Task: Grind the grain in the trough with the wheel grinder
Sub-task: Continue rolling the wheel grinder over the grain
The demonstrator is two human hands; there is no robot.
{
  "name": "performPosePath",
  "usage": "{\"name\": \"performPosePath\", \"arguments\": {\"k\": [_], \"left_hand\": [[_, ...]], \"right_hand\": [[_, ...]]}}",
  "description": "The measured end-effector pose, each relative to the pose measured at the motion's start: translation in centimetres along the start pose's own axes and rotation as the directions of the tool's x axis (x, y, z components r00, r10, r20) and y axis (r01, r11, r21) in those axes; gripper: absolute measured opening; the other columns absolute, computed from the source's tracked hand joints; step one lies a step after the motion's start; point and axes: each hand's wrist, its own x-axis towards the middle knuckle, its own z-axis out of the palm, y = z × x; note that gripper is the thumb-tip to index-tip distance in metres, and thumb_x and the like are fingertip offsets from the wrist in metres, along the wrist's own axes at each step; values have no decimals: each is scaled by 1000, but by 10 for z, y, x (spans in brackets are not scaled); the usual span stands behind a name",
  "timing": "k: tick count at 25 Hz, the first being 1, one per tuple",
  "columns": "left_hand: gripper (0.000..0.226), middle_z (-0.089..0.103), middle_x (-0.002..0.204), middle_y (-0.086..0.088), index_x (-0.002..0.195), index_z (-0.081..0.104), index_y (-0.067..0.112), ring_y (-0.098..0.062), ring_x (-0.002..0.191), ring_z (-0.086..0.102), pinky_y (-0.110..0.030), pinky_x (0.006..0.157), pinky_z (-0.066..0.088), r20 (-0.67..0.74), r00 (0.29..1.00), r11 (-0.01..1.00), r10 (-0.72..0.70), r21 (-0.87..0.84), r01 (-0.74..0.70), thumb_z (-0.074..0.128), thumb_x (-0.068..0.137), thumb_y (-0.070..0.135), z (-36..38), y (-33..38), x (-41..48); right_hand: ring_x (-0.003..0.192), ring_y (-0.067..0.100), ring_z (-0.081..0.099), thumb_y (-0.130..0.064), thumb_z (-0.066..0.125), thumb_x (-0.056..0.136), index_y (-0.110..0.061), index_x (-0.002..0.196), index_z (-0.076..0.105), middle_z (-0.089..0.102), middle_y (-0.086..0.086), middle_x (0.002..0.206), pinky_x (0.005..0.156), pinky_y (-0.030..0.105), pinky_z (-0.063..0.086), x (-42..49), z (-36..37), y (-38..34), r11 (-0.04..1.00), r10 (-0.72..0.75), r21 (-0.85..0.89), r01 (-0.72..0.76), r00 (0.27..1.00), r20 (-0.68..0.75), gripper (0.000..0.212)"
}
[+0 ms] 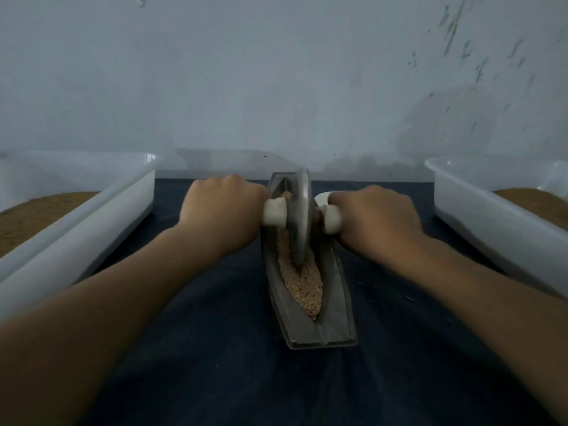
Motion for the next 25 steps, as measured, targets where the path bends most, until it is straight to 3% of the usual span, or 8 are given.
{"name": "performPosePath", "arguments": {"k": [3,5,10,14,17,19,23,25], "left_hand": [[17,62,93,-4,106,63,28,-30,86,63,-35,63,41,154,980,989,-124,-56,134,57,91,25,3,1,28],[14,58,88,1,103,62,29,-26,80,62,-35,62,40,184,981,995,-58,-71,72,61,89,28,-3,-2,17],[39,8,58,15,66,44,36,-4,47,2,-16,47,5,-102,989,993,105,-49,-110,80,52,36,-13,-12,-26],[11,54,76,2,98,62,29,-24,65,56,-31,55,35,42,995,996,-85,-15,86,61,87,29,5,2,12],[18,62,97,-4,109,63,27,-29,88,63,-35,64,40,185,977,991,-110,-54,121,57,92,28,6,-2,30],[16,55,83,3,102,63,30,-22,72,57,-34,60,39,211,976,993,-46,-97,68,62,86,31,1,-7,10],[28,7,59,12,67,57,31,-9,44,6,-16,47,7,-146,979,986,142,-69,-153,79,50,34,-12,-11,-29],[24,14,57,9,72,58,30,-16,42,23,-20,44,13,-99,990,994,103,-14,-105,78,58,32,-3,-6,-19]], "right_hand": [[88,29,63,-28,64,91,-28,103,62,65,3,95,65,35,40,36,3,-11,997,76,29,-78,996,56,13],[87,27,64,-30,68,86,-33,98,62,65,-1,93,63,34,40,29,-4,-4,999,8,47,-14,990,142,13],[43,-2,7,-44,69,38,-36,62,43,12,-20,54,42,14,3,-24,-16,11,986,-148,-104,130,972,-185,37],[69,23,55,-32,67,85,-32,92,56,57,-4,79,55,30,29,17,5,-6,1000,30,-3,-29,999,32,13],[91,28,63,-27,65,91,-27,104,63,65,4,99,65,33,37,48,3,-9,999,19,27,-23,992,123,13],[82,21,62,-33,69,84,-35,93,60,64,-5,90,60,30,39,31,-10,-1,997,-65,51,56,977,202,13],[47,0,43,-44,66,57,-40,79,50,45,-18,58,40,19,24,-25,-21,14,991,-101,98,89,986,130,28],[52,5,46,-43,69,67,-39,80,50,49,-15,63,44,22,27,-15,-14,8,997,-61,54,56,992,108,24]]}}
